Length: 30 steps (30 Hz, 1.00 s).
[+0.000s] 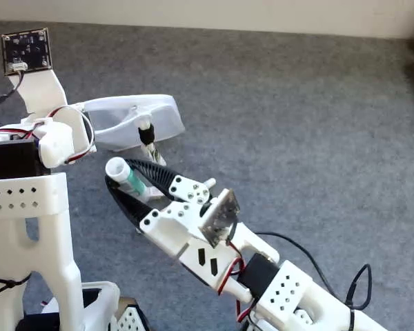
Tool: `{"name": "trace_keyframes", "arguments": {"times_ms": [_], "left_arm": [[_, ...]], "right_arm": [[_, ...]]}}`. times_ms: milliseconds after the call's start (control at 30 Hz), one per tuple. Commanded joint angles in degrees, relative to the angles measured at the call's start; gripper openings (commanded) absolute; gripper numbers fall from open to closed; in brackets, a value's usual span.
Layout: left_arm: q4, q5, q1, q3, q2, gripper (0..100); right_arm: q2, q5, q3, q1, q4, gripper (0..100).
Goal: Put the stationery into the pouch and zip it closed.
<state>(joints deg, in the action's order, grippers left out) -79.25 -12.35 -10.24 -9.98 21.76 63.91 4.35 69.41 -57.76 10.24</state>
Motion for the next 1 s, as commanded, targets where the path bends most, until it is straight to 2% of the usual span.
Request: {"name": "trace_keyframes", "arguments": {"times_ms": [0,267,533,833,967], "left_arm": [[0.0,-0.7,-0.4,-2.9,-2.2,1],[0.0,-0.7,-0.4,-2.9,-2.2,1],[0.0,-0.7,-0.4,-2.9,-2.2,1],[0.1,-0.7,-0.3,-2.9,-2.2,1],[1.1,-0.7,-0.4,-3.0,-2.5,1]], "right_arm": [[1.1,-0.3,-4.3,1.1,5.4,0.5],[-10.2,-0.3,-12.7,1.5,15.6,0.5],[-25.3,-0.5,-17.9,8.7,26.3,0.5],[-36.4,-0.4,-18.2,8.6,39.5,0.5],[-36.5,-0.3,-18.2,7.3,41.5,0.5]]}}
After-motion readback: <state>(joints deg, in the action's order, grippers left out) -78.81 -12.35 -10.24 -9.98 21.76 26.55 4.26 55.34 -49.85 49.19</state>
